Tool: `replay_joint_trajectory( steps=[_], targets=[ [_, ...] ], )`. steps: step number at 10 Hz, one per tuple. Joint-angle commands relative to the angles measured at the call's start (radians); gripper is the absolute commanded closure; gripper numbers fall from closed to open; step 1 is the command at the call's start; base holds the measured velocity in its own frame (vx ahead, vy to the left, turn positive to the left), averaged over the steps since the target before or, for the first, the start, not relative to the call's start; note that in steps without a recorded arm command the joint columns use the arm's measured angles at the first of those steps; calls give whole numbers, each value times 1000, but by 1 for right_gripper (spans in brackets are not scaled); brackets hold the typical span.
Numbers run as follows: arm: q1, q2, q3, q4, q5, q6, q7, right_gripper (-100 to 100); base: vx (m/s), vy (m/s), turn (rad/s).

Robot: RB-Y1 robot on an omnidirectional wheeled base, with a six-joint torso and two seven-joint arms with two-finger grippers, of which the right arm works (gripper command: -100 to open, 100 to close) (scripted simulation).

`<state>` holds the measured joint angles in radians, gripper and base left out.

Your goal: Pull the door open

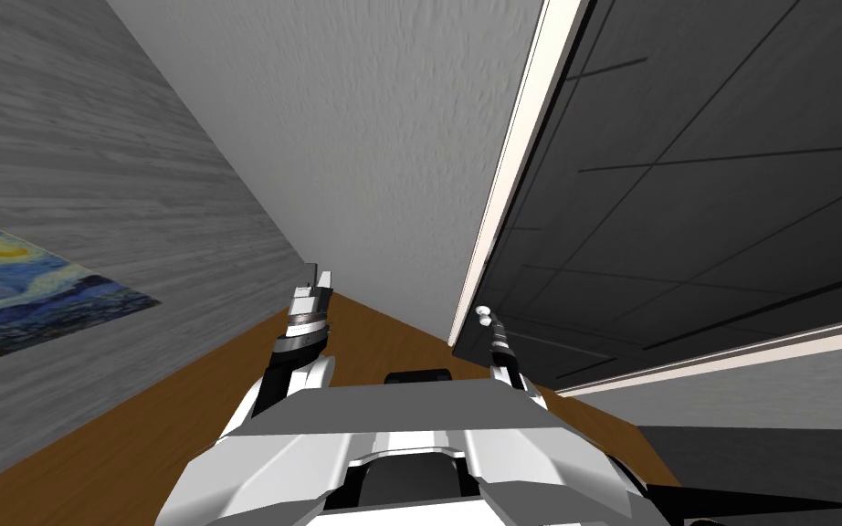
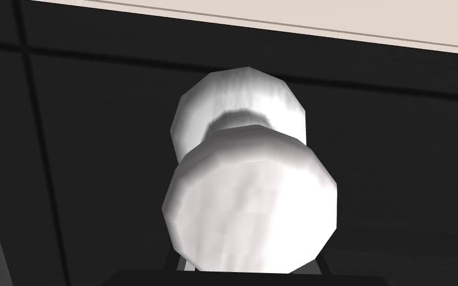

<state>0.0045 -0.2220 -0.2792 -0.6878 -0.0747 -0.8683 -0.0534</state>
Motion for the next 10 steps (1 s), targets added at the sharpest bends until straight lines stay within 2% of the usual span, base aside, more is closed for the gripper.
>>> replay_joint_trajectory(
  steps=[1,4,5,6,8,10],
  targets=[
    [-8,9,24,-9,-19,1,-50,100,-33,-10,33],
    [-10,6,33,-6,-39,2,-99,100,-29,-9,51],
    [-11,2,43,-4,-60,2,-139,100,-35,-10,60],
    [-11,2,43,-4,-60,2,-140,100,-33,-9,48],
    [-14,-4,62,1,-101,3,-206,100,-49,-11,89],
    [-14,-4,62,1,-101,3,-224,100,-32,-13,17]
  ],
)
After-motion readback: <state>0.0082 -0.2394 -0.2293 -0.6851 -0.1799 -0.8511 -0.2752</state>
